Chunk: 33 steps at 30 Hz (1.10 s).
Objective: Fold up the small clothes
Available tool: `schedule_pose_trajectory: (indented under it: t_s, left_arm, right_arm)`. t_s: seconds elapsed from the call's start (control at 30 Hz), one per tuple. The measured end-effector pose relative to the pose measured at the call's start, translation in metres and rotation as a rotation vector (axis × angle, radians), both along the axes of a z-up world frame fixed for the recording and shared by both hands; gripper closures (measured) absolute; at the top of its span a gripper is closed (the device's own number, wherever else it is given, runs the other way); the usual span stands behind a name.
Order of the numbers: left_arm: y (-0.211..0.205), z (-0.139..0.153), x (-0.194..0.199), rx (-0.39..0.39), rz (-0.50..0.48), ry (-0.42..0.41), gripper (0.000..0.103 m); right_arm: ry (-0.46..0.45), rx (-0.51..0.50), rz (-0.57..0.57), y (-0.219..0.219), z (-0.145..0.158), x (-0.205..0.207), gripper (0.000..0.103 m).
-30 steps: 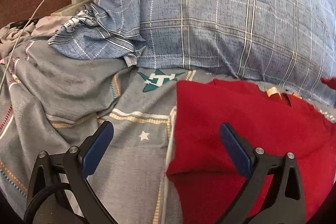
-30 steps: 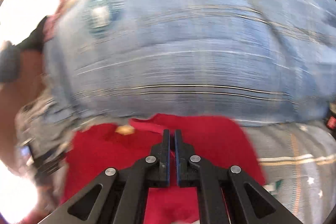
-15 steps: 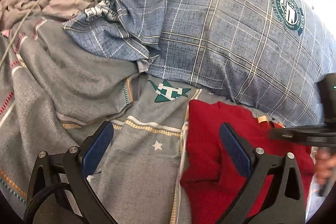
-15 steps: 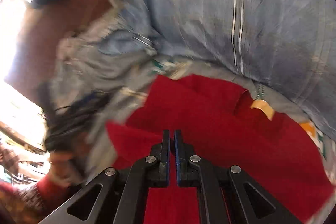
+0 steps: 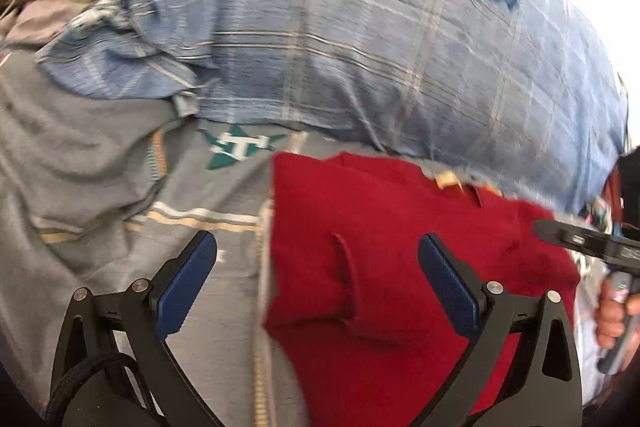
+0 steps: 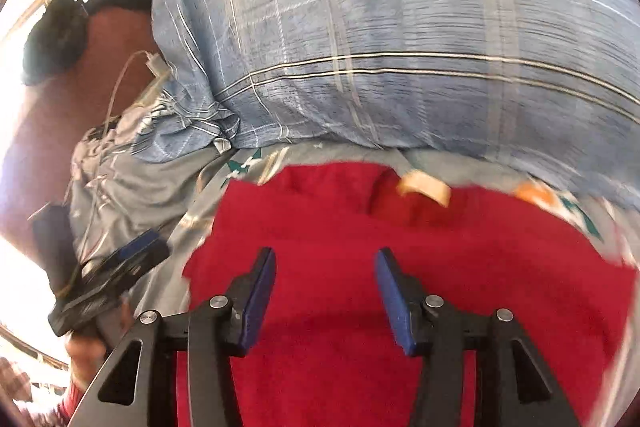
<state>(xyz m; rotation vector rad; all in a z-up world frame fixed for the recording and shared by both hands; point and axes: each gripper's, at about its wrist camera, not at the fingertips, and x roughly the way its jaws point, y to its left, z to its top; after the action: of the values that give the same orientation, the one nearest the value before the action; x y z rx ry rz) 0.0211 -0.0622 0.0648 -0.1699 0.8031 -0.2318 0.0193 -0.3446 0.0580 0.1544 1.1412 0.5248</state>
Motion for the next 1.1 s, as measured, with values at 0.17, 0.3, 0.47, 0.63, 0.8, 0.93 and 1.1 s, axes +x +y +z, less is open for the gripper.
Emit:
schedule_pose_trajectory:
  t_s: [0.17,0.3,0.47,0.63,0.8,0.93,1.1]
  left_arm:
    - [-0.024,-0.013,0.011,0.016,-0.07,0.037,0.018]
    - [-0.042,-0.028,0.019,0.082,-0.102,0.074,0.063]
    - [-0.034,-0.001,0.011,0.024,-0.094,0.021,0.088]
    - [-0.037,0.033,0.023,0.051,-0.131,-0.032,0.092]
    - [-0.022,0.034,0.042,0.037,-0.074,0.011,0.092]
    - [-0.01,0.026,0.038,0.054,-0.041,0.039,0.092]
    - [-0.012,0.013,0.025,0.046,-0.043,0.088,0.091]
  right_arm:
    - [-0.016,-0.037,-0.066,-0.05,0.008,-0.049,0.054]
    - [-0.008,-0.083,-0.098,-0.079,0.006,-0.074,0.054]
    - [-0.061,-0.157,-0.133,-0.097,0.013,-0.094,0.054]
    - [-0.153,-0.327,-0.128,-0.096,0.017,-0.1,0.054]
    - [-0.228,-0.515,-0.104,-0.087,0.002,-0.095,0.054]
    - [-0.238,-0.577,-0.096,-0.088,-0.004,-0.089,0.09]
    - [-0.229,-0.506,-0.119,-0.105,0.015,-0.109,0.094]
